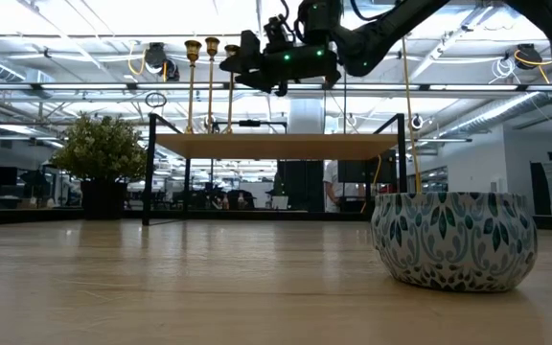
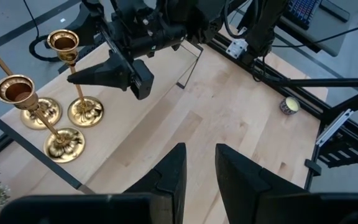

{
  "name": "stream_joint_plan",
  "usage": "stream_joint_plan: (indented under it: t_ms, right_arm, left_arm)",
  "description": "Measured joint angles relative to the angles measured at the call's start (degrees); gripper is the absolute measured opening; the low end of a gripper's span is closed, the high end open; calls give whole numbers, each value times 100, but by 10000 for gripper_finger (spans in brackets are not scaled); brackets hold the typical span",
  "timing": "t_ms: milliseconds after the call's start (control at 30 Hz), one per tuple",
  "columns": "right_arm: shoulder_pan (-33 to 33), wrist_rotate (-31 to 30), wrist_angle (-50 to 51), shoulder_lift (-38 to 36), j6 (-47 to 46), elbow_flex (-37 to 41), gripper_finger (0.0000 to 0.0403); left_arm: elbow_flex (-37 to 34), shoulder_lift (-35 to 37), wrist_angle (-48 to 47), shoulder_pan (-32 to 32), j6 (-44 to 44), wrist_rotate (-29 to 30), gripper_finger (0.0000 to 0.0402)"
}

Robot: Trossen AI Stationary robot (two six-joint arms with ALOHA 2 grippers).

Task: Pick & Place candle stick holders
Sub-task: Put the orange scented candle on the shelf

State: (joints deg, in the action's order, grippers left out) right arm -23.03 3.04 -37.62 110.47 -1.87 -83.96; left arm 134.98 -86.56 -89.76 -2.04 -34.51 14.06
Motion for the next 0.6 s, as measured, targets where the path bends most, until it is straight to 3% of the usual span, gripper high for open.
stream_joint_plan:
  t_ms: [300, 600]
  right_arm:
    - [15, -14, 1799, -670, 584, -7, 304]
    - [24, -43, 5109, -1838, 1251, -4, 304]
  left_arm:
    - [2, 0, 2, -1, 150, 0, 86]
    - [0, 0, 0, -1, 452, 0, 86]
